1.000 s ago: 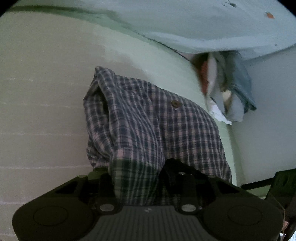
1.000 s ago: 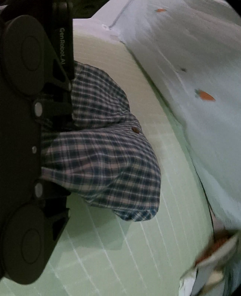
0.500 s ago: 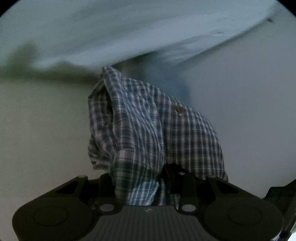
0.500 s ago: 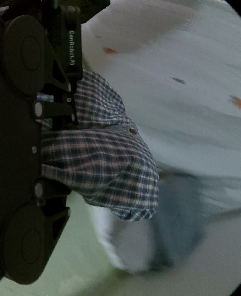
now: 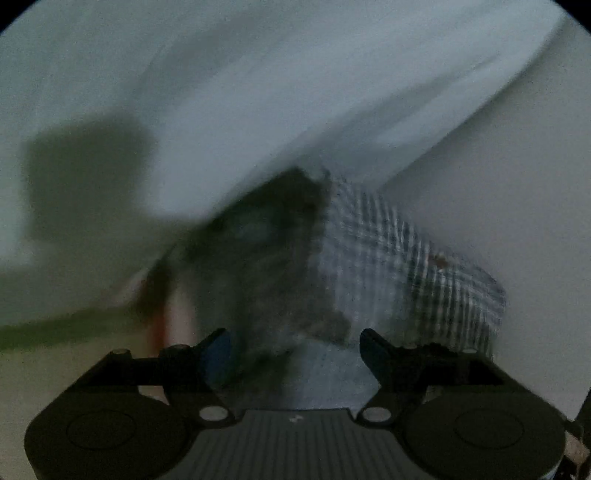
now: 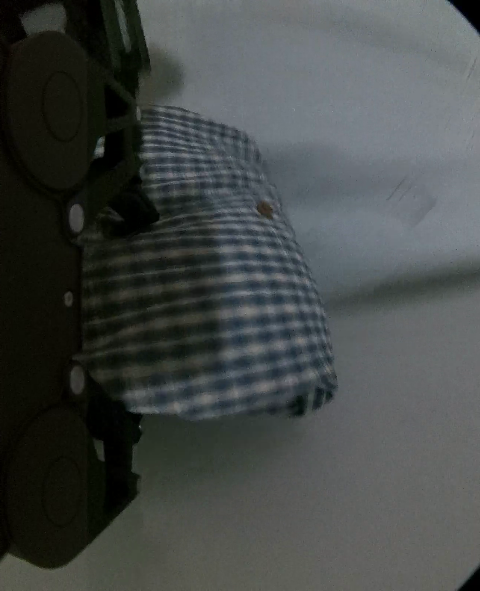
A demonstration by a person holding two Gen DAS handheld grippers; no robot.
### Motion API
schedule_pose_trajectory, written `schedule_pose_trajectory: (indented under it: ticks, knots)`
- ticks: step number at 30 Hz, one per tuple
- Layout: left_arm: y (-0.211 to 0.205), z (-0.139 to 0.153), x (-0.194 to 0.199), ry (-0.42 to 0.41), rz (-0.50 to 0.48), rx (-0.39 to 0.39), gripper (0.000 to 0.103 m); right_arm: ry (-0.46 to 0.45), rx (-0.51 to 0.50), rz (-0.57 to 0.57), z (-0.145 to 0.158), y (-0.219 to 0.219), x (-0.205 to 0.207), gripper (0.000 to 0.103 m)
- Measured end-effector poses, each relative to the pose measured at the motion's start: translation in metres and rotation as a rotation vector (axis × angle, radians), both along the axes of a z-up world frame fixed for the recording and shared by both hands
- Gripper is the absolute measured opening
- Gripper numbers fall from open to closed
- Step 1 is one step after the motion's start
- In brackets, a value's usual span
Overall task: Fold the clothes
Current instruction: 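Carry the folded shirt with both tools onto the clothes stack, then release the shirt on the stack and withdraw both tools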
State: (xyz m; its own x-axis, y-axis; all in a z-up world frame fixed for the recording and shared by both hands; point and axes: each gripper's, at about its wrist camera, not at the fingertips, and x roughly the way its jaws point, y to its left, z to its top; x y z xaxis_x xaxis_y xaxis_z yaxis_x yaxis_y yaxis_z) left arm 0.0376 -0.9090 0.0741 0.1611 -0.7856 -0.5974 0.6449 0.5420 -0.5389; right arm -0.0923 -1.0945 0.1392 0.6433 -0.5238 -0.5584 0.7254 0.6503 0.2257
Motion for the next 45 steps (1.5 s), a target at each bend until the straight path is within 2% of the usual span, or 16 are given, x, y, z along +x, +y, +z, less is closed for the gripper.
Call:
schedule_pose_trajectory:
  ticks: [1,2,3,6,10,12,15,20,23,34,37,45]
  knots:
    - [0.003,-0.010,0.004,0.017,0.000,-0.005,0.085,-0.003,0.037,-0.045,-0.018,-0.007,0.000,0.087]
    - [0.007,-0.019,0.007,0.034,0.000,-0.010,0.087,-0.047,0.059,-0.070,-0.028,-0.008,-0.005,0.090]
    - [0.011,-0.027,0.010,0.045,0.001,-0.015,0.091,-0.083,0.066,-0.086,-0.032,-0.007,-0.010,0.096]
    - [0.036,-0.027,0.002,-0.004,0.013,-0.019,0.091,-0.141,0.055,-0.126,-0.033,0.002,-0.027,0.098]
    - [0.053,-0.013,-0.016,-0.122,0.007,-0.010,0.097,-0.088,-0.040,-0.158,-0.024,0.023,-0.051,0.099]
    - [0.066,-0.004,-0.026,-0.206,-0.009,0.009,0.098,-0.062,-0.099,-0.164,-0.021,0.041,-0.065,0.103]
    - [0.099,0.008,-0.058,-0.299,-0.006,0.014,0.103,-0.035,-0.156,-0.180,-0.017,0.080,-0.088,0.103]
    - [0.150,0.022,-0.106,-0.372,0.033,0.016,0.103,-0.051,-0.148,-0.130,-0.012,0.138,-0.134,0.103]
    - [0.173,0.025,-0.131,-0.411,-0.004,0.026,0.103,-0.030,-0.176,-0.106,-0.010,0.171,-0.158,0.103]
    - [0.250,0.010,-0.204,-0.419,-0.086,0.088,0.103,0.000,-0.163,-0.104,-0.035,0.260,-0.229,0.103]
    - [0.259,0.002,-0.216,-0.420,-0.115,0.102,0.103,-0.018,-0.123,-0.117,-0.046,0.275,-0.247,0.103]
    - [0.270,-0.009,-0.236,-0.437,-0.136,0.147,0.103,0.010,-0.109,-0.091,-0.060,0.302,-0.264,0.103]
